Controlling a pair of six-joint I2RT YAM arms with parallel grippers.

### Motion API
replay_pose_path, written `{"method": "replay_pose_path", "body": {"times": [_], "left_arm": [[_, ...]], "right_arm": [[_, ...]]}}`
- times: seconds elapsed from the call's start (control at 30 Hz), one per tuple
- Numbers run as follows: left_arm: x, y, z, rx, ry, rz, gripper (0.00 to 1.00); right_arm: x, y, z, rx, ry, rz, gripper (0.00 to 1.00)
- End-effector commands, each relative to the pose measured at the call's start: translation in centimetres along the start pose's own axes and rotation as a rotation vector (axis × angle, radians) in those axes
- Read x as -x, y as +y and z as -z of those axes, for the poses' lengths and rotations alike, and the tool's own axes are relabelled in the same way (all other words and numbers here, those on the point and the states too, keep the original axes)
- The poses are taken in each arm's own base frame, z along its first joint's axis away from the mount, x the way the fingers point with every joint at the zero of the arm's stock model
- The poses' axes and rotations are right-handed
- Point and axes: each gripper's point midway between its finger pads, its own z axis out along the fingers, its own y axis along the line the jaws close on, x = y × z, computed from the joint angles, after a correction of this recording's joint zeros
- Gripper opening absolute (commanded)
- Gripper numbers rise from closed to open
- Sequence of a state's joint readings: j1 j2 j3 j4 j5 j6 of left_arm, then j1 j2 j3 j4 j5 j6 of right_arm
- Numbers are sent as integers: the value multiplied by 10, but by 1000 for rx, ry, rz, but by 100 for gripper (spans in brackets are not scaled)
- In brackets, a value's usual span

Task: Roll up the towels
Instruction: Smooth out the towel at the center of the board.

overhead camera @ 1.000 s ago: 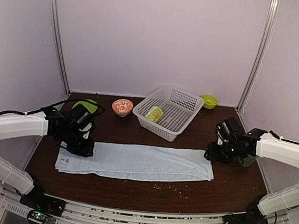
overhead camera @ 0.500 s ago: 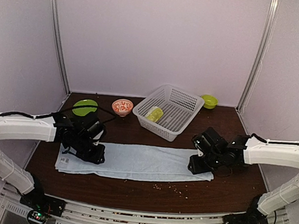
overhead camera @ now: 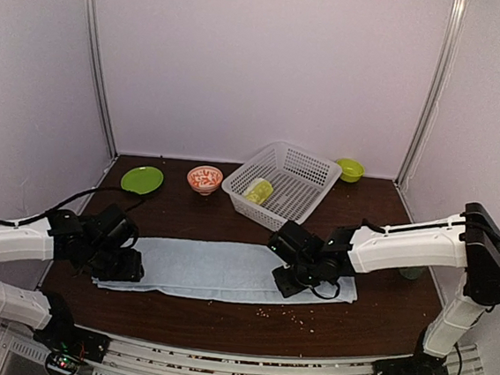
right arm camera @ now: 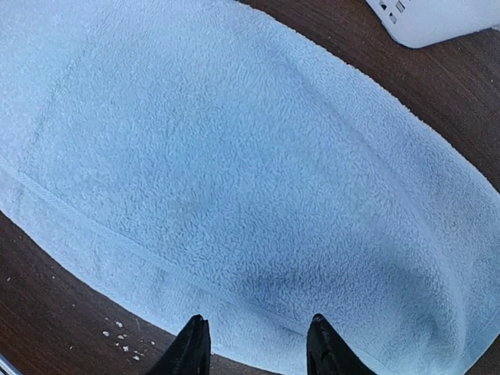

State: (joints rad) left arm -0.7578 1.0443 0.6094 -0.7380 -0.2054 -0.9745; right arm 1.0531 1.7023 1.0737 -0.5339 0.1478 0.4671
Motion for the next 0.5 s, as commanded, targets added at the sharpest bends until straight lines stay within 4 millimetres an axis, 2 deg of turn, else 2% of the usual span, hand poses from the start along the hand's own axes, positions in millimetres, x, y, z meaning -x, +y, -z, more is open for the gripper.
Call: {"method": "replay_pose_path", "body": {"times": [0.0, 0.3, 0.47], "left_arm": [[2, 6, -2, -19, -19, 77, 59], [4, -7, -11, -38, 9, 47, 57], [4, -8, -13, -38, 17, 37, 57]], "right_arm": [[0, -4, -7, -67, 3, 76, 43], [-21, -1, -20, -49, 72, 116, 43], [-25, -2, -28, -64, 88, 118, 39]]}}
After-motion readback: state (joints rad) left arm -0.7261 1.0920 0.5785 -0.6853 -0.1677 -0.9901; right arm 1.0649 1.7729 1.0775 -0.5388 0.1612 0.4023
